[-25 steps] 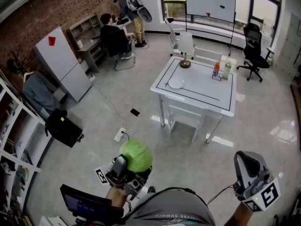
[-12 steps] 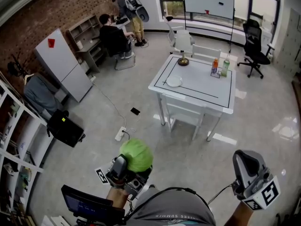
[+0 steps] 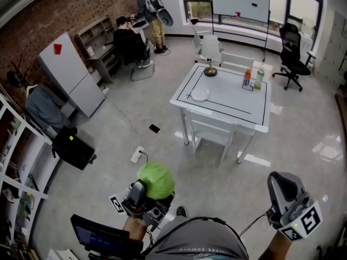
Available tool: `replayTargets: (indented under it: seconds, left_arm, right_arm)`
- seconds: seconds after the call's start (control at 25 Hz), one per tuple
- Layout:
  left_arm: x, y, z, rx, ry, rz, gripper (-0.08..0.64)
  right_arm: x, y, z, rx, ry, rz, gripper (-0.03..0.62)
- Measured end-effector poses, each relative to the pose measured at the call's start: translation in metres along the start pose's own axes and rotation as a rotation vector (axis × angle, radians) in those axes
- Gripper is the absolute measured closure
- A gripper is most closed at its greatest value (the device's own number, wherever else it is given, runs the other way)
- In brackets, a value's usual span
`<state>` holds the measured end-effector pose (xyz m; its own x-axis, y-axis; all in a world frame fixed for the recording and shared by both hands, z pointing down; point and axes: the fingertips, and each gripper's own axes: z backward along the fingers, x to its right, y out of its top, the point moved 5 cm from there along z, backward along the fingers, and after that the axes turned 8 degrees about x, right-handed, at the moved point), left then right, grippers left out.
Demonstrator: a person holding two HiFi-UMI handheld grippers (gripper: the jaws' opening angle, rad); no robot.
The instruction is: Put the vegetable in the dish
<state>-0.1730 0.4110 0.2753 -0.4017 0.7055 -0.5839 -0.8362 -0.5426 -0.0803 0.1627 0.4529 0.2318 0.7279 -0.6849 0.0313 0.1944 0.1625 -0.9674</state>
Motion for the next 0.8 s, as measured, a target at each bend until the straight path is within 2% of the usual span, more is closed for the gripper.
replayTargets:
  seconds: [0.16, 0.32, 0.48, 0.68, 0.8]
  left_arm:
    - [-0.001, 0.034, -0.005, -0.009, -0.003, 0.010, 0.284]
    - [-0.010, 0.044, -0.007, -0.026, 0.000, 0.025, 0.284]
    - [-0.015, 0.046, -0.013, -0.049, -0.031, 0.014, 0.284]
    - [-0.053, 0.064, -0.017, -0.055, -0.026, 0.027, 0.284]
    - [-0.061, 0.082, -0.022, -0.070, -0.020, 0.042, 0.284]
  right_arm:
    - [-0.012, -0.001, -0.032, -0.015, -0.011, 0.008, 0.584]
    - [-0.009, -0.003, -0.039, 0.000, -0.043, 0.015, 0.584]
    - [-0.003, -0.003, -0.046, 0.020, -0.040, 0.035, 0.584]
    - [0.023, -0.028, -0.072, 0.012, -0.043, 0.027, 0.584]
    - [0.027, -0.030, -0.089, 0.009, -0.054, 0.031, 0.584]
